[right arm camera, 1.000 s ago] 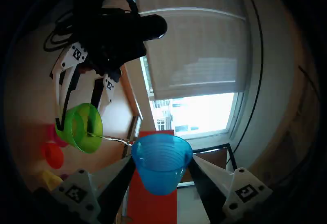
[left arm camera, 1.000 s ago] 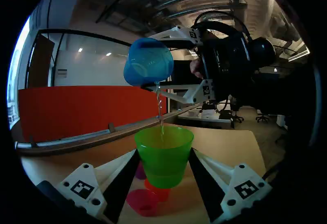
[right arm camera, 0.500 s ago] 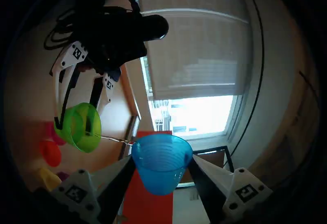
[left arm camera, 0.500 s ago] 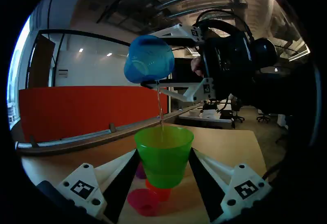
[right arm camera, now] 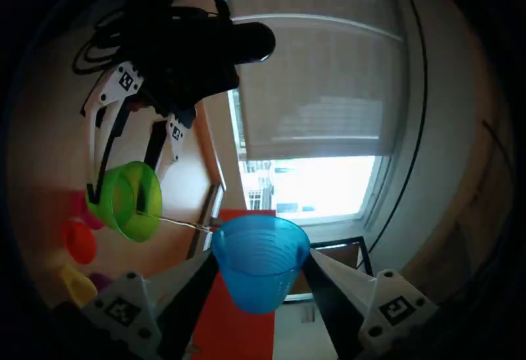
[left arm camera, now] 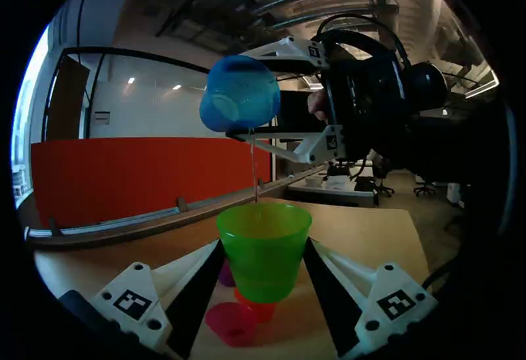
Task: Pour water
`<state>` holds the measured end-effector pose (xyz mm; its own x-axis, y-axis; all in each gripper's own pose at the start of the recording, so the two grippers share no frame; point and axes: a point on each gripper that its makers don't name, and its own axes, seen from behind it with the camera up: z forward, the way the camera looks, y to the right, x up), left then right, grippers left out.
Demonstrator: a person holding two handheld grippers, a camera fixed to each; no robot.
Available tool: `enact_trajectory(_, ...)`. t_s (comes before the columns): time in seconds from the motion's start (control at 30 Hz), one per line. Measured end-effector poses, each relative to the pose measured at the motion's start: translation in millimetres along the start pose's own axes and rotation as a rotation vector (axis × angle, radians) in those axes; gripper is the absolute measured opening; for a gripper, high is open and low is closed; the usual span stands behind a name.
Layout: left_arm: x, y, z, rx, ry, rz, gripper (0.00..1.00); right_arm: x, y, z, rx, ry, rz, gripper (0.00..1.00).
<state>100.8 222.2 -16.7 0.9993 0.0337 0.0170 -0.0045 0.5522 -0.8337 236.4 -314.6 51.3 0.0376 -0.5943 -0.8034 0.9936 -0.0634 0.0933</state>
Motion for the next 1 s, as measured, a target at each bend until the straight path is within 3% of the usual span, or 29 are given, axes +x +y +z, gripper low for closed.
enact_trajectory(1.0,2.2,-2.0,1.1,0.005,0.001,0.001,0.81,0.4,-0.3,0.6,-0.005,-0.002,-0.049,0.89)
